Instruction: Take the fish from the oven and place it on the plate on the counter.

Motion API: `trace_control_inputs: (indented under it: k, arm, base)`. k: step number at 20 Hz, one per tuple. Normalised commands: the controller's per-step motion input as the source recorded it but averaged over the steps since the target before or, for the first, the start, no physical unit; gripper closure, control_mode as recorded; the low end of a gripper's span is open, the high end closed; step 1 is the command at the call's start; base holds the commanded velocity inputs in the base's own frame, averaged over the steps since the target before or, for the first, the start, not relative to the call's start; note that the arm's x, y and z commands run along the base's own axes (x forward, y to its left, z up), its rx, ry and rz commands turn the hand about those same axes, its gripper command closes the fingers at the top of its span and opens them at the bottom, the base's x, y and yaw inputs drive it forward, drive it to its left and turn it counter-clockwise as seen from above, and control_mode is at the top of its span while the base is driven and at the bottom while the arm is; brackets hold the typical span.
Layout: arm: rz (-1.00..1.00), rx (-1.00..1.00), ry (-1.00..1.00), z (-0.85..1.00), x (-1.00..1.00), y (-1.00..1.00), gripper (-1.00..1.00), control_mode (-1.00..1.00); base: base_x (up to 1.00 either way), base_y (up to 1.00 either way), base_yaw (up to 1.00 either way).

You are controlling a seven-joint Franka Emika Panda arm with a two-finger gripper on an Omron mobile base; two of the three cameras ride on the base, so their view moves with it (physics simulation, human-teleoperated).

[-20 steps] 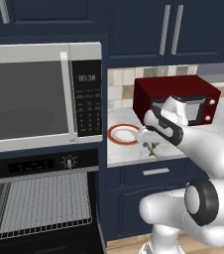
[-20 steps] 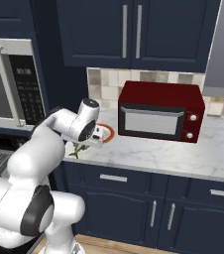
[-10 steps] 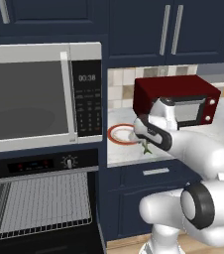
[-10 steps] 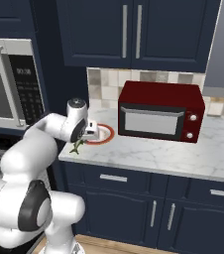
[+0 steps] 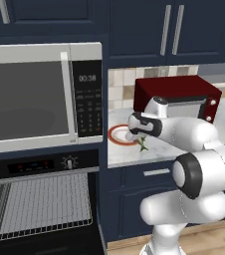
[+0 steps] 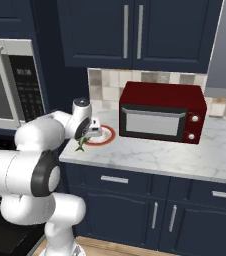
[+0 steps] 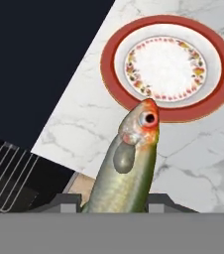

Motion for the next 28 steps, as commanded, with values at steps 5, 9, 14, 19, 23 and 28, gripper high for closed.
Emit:
trace_control_inputs:
  k: [5, 9, 14, 19, 23, 28]
  arm:
    - [0.34, -0.01, 0.1, 0.0, 0.24, -0.09, 1.0, -1.0]
    - [0.27, -0.1, 0.07, -0.01, 0.34, 0.01, 1.0, -1.0]
    - [0.18, -0.1, 0.03, -0.14, 0.47, 0.0, 1.0, -1.0]
    - [0.1, -0.01, 0.0, -0.28, 0.14, 0.01, 1.0, -1.0]
    - [0.09, -0.01, -0.02, -0.41, 0.24, 0.18, 1.0, -1.0]
    - [0.08, -0.04, -0.01, -0.23, 0.22, 0.14, 1.0, -1.0]
  base:
    - [0.0, 0.0, 0.0]
    - [0.0, 0.0, 0.0]
    - [0.0, 0.0, 0.0]
    - [0.0, 0.0, 0.0]
    - [0.0, 0.0, 0.0]
    - [0.0, 0.0, 0.0]
